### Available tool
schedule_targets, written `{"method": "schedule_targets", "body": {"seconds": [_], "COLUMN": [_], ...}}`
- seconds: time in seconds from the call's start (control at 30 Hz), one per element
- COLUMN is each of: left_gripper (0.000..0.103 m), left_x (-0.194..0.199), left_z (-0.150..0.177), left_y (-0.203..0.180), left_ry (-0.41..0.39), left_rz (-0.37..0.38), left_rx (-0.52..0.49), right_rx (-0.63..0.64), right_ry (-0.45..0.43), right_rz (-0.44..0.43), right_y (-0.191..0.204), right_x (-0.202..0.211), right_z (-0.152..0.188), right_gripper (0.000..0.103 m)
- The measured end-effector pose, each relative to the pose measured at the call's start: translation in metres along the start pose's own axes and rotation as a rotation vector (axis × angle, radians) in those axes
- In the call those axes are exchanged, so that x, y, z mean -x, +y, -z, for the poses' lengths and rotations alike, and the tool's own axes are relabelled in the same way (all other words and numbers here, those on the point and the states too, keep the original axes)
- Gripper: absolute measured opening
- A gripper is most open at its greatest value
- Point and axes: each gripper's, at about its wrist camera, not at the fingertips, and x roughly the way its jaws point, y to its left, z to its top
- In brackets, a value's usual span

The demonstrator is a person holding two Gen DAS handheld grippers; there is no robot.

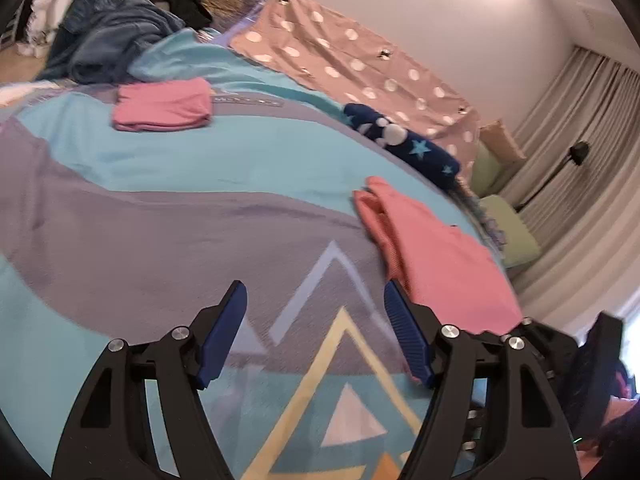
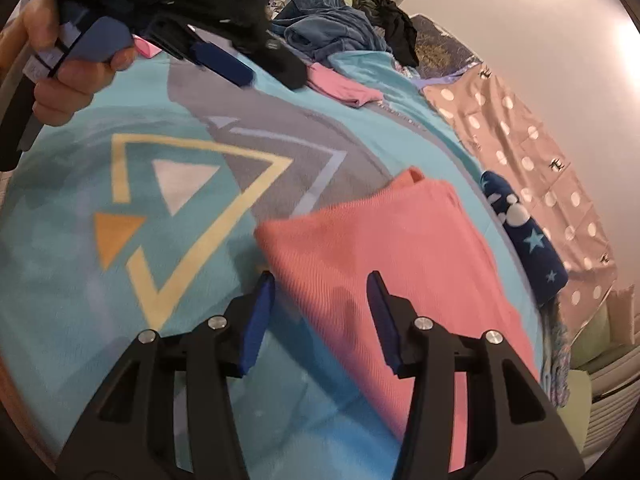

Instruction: Fold small clothes

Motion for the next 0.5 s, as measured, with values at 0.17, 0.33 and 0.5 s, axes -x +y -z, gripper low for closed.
{"method": "schedule_targets", "body": {"seconds": [0.17,0.33,0.5], "left_gripper": [0.071,0.071,0.065], "left_x": [-0.049,-0.140,-0.189], "left_z": [-0.029,-0.060,-0.087], "left_y": [-0.009,-0.029,-0.036], "left_ry": [0.080,0.266,0.285], "left_rz": [0.248,0.277,0.295], "left_rx": [-0.003,-0.007,0.018], "right_rx": [0.003,-0.004,0.021], "right_ry": [-0.019,-0.012,-0.013], "right_rz": [0.042,0.049,0.064], "right_y": [0.007,0.009,0.008], "right_x": [-0.012,-0.018,-0.023], "right_z": [-0.013,-0.018,-0.019], "right_gripper": [0.041,0.021,0.021]}}
